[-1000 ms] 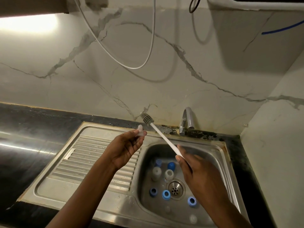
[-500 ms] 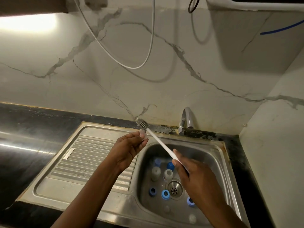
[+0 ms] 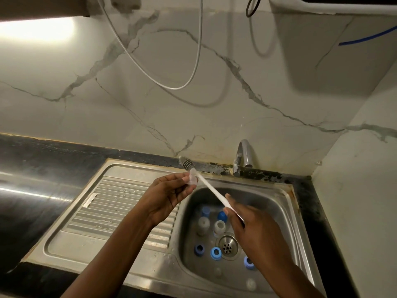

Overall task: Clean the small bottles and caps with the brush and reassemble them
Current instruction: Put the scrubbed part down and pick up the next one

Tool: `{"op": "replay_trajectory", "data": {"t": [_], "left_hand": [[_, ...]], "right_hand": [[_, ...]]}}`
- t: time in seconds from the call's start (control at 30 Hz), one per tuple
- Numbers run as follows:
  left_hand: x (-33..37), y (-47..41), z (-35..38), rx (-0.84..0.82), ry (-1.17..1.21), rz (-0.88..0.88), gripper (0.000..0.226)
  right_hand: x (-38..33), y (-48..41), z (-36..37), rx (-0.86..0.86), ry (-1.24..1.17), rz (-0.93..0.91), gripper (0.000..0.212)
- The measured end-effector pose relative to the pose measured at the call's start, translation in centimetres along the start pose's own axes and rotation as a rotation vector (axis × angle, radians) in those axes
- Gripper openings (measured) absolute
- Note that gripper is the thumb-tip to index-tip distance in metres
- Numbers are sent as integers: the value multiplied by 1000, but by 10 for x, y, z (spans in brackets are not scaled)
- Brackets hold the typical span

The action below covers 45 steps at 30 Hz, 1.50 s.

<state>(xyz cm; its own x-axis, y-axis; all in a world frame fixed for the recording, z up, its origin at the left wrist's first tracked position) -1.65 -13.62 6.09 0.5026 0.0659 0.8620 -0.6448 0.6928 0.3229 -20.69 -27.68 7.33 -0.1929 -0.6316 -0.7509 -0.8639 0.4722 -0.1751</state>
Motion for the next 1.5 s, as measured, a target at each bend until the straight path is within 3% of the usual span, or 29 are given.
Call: {"op": "replay_trajectory", "data": {"t": [0.3,0.67,0.9,1.1,1.2,1.5], "left_hand": [[7,-5,-21,69,182,3,33],[-34,-13,0,44,-70,-64,33],[-91,-19,-14,-57,-513,-69,36],[-137,-43,-31,-65,-1165,27,10],[-158,-59,-36,-58,-1407,24,14],[-239,-95,-26,-341,-1904,-139,17]], "right_hand": [[5,17,-11,64,-122,8,46],[20,8,-9,81,-77,71,45],[55,31,-27,143,-108,198,42],[79,47,-28,161,-145,251,42],[90,56,-25,187,-190,283,40],[112,75,-15,187,-168,374,44]]}}
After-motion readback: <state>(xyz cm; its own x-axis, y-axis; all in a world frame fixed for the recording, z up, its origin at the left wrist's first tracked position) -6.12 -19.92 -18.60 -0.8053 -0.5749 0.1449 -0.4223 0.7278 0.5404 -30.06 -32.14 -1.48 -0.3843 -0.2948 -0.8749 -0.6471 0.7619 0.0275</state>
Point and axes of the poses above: each hand's wrist, its own y-axis away from the middle knuckle, its own z-axis out of the palm, x = y × z, the point moved 7 cm from there along -y, towards the middle knuckle, and after that the axes turned 15 degrees about -y, right-handed, at the moved point
